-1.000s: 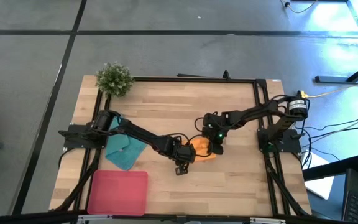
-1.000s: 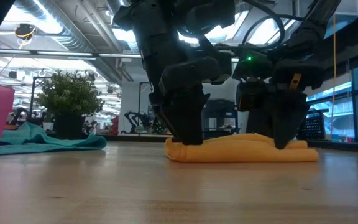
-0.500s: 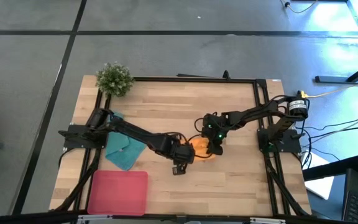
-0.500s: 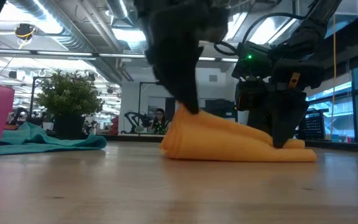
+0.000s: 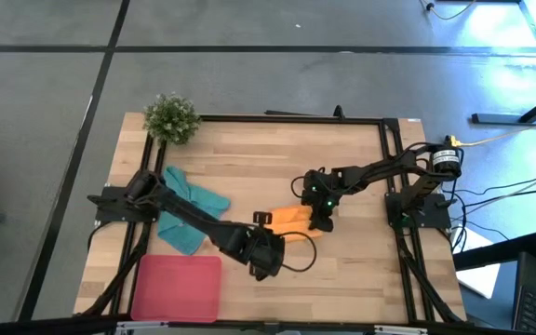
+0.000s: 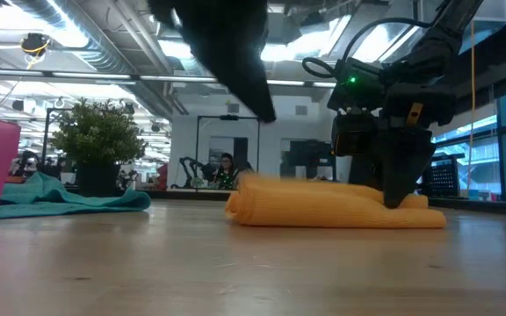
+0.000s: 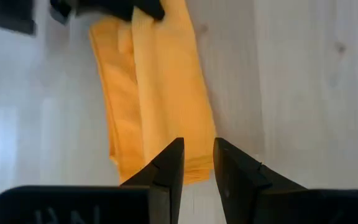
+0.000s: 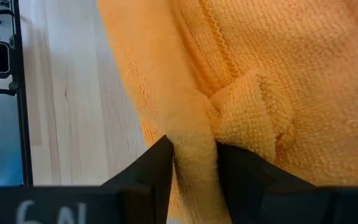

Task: Roll microfiber towels into tight, uniform cylinder then place into a basket
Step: Roll the yellow microfiber cloth

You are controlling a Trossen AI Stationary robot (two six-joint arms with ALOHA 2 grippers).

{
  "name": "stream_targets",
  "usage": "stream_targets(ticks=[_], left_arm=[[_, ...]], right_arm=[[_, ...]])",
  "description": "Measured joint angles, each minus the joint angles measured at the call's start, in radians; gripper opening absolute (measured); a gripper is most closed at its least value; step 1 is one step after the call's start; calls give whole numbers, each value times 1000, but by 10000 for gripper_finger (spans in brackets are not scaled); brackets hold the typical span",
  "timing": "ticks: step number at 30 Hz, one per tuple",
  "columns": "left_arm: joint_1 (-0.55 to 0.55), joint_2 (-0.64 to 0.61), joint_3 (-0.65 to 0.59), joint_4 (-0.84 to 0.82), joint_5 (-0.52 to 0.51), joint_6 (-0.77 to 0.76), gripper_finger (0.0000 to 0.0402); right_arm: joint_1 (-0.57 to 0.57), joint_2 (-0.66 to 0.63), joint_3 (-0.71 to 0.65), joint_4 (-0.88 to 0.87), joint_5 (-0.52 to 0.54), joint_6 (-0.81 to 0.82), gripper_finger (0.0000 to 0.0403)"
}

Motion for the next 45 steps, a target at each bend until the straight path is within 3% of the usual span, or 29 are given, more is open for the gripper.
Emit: stream_targets(ticks=[5, 19, 32, 45], left_arm=[[-17, -2, 5, 44, 37, 46, 78], [20, 8, -192, 297, 75, 17, 78], [25, 9, -173, 278, 56, -40, 127], [34, 32, -231, 297, 68, -35, 128]], right_arm=[[0, 0, 0, 1, 0, 20, 122], [0, 0, 0, 5, -1, 19, 122], [0, 1, -1, 15, 1, 19, 122], [0, 1, -1, 16, 1, 19, 122]])
